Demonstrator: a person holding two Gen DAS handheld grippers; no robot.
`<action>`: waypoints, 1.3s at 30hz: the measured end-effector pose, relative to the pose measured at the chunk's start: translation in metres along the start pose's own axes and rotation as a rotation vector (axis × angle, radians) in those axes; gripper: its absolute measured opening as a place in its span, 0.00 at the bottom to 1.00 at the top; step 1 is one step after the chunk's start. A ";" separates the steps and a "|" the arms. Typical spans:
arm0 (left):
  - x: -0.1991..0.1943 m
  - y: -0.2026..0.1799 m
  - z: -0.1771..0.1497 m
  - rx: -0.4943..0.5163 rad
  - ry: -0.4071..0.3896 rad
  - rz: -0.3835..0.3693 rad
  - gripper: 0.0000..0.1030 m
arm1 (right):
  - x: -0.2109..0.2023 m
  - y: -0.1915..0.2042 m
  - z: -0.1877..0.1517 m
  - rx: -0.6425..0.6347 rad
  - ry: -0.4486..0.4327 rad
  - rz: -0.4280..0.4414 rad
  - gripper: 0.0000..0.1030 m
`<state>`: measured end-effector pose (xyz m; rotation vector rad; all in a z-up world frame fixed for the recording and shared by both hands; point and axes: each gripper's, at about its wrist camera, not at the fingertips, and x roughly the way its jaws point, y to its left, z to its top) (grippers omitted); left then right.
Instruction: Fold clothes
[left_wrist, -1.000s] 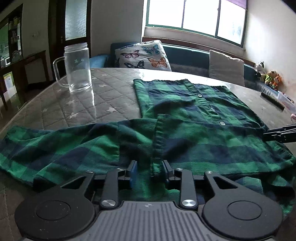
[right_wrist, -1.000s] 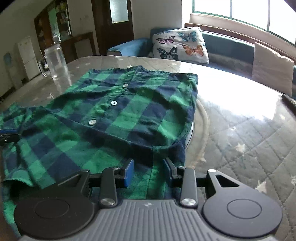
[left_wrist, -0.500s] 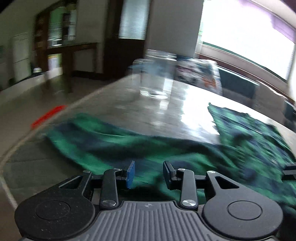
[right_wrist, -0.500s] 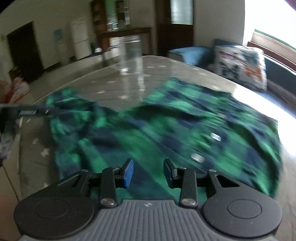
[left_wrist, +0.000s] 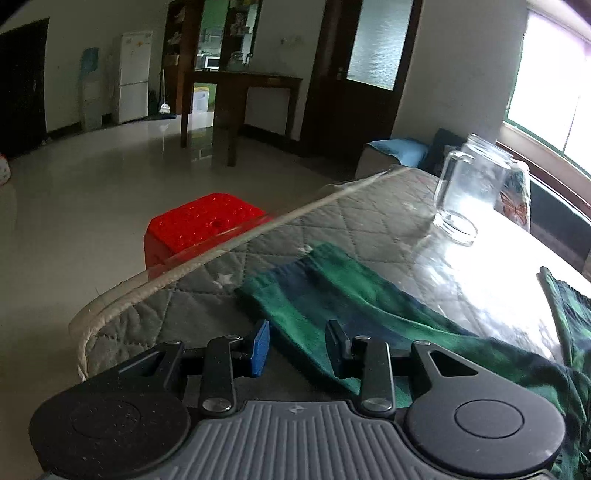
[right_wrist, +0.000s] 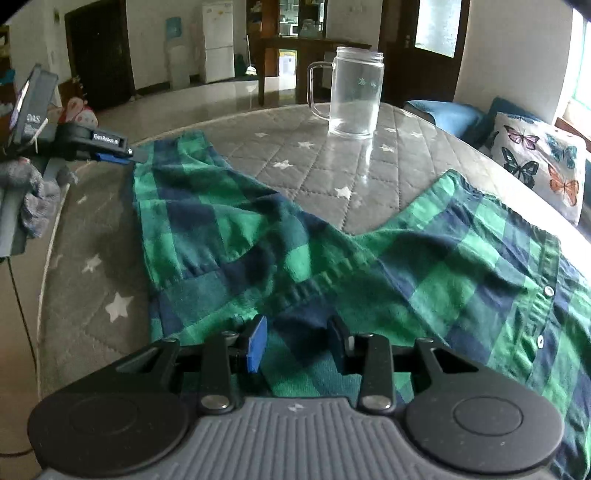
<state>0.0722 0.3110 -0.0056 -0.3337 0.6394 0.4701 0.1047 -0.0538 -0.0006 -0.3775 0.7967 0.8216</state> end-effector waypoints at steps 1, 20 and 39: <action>0.002 0.003 0.001 -0.005 -0.001 0.004 0.35 | 0.001 -0.001 0.000 0.004 0.003 0.002 0.35; -0.052 -0.039 0.023 0.009 -0.146 -0.181 0.03 | -0.056 -0.017 0.001 0.092 -0.075 0.049 0.35; -0.154 -0.244 -0.101 0.478 -0.068 -0.736 0.03 | -0.131 -0.126 -0.065 0.694 -0.199 0.233 0.36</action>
